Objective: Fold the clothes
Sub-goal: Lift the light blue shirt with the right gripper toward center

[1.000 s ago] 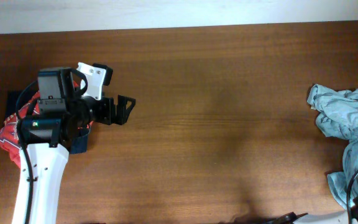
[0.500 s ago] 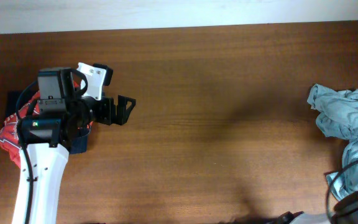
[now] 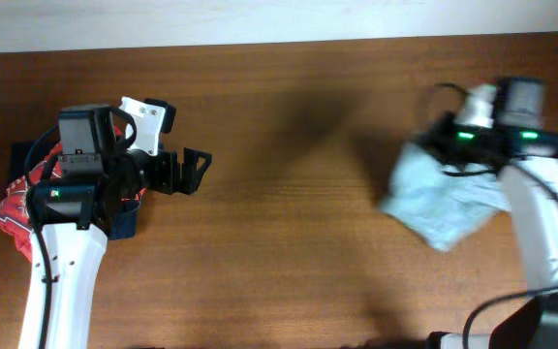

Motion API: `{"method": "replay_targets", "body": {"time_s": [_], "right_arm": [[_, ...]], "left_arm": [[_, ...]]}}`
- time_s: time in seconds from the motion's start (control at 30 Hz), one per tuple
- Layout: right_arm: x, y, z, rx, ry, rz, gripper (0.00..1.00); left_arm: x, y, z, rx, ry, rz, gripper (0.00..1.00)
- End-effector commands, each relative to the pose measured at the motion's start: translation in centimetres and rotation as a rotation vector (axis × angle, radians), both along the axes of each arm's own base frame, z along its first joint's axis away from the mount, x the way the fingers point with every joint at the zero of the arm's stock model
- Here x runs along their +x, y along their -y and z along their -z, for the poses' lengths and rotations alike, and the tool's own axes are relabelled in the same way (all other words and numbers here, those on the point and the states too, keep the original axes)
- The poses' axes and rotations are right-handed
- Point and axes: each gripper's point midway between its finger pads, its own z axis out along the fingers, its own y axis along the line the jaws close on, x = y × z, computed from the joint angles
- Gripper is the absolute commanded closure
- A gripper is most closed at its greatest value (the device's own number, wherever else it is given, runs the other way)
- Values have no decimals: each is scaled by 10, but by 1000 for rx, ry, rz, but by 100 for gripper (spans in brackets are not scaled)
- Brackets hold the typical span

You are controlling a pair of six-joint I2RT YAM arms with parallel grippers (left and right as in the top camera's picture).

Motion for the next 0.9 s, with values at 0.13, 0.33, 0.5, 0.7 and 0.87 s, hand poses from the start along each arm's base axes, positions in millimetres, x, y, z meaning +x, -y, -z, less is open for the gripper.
{"method": "replay_targets", "body": {"time_s": [0.13, 0.33, 0.5, 0.7, 0.87], "right_arm": [[-16, -135, -29, -150, 253, -462, 96], [-16, -187, -84, -147, 464, -581, 96], [9, -166, -186, -152, 672, -473, 96], [5, -132, -283, -136, 822, -339, 96], [-1, -127, -304, -132, 839, -289, 96]], "left_arm": [[2, 3, -7, -8, 14, 6, 1], [3, 0, -6, 4, 14, -5, 1], [3, 0, -6, 4, 16, -5, 1], [6, 1, -9, -1, 33, 1, 1], [9, 12, -21, -51, 84, 52, 1]]}}
